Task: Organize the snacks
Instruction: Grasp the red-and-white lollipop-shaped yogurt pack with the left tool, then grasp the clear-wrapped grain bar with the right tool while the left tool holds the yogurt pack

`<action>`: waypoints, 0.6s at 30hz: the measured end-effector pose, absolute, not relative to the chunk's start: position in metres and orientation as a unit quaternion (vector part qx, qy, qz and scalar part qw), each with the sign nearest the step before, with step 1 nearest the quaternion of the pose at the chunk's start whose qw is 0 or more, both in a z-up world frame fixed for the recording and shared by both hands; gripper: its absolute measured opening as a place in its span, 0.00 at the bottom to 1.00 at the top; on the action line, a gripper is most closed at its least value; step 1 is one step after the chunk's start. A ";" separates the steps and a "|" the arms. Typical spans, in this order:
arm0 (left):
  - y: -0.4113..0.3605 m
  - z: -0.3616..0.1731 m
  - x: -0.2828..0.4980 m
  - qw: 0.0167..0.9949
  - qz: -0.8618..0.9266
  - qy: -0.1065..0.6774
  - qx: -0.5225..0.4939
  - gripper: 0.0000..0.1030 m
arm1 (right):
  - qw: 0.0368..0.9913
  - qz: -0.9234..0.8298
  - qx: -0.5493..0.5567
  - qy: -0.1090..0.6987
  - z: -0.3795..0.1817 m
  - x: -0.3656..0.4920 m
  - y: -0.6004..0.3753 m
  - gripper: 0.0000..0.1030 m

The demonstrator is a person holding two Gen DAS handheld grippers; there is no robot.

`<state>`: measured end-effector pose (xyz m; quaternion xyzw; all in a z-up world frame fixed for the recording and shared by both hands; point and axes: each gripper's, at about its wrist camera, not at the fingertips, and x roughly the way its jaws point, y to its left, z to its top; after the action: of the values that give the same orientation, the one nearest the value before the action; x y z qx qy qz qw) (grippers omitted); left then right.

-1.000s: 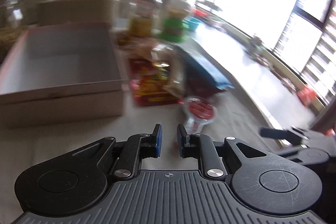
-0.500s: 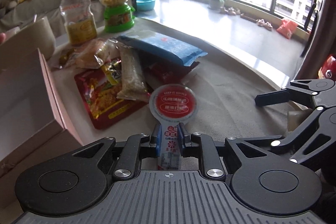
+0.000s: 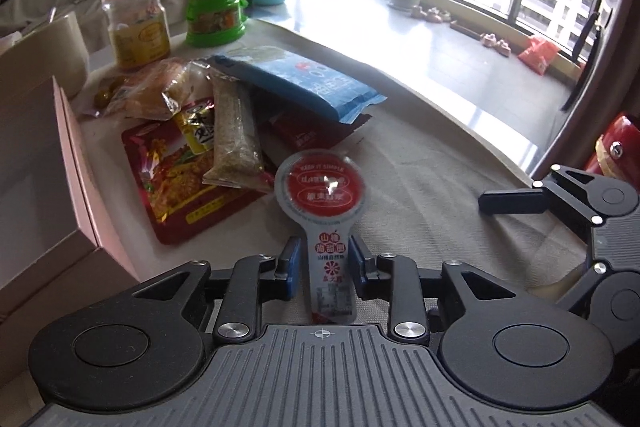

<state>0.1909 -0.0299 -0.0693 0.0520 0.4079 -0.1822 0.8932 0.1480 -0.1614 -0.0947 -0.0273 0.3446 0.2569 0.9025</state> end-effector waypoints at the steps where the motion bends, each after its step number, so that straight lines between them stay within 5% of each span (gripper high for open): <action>1: -0.030 -0.070 0.193 0.894 -0.180 0.409 0.047 0.32 | 0.903 0.257 -0.026 0.344 -0.094 0.148 -0.162 1.00; 18: -0.033 -0.083 0.194 0.910 -0.171 0.376 0.018 0.27 | 0.903 0.258 -0.025 0.343 -0.095 0.148 -0.163 1.00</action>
<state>0.1941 -0.0328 -0.0832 0.0176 0.3762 -0.1714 0.9104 0.1477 -0.1633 -0.0949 -0.0247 0.3427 0.2581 0.9030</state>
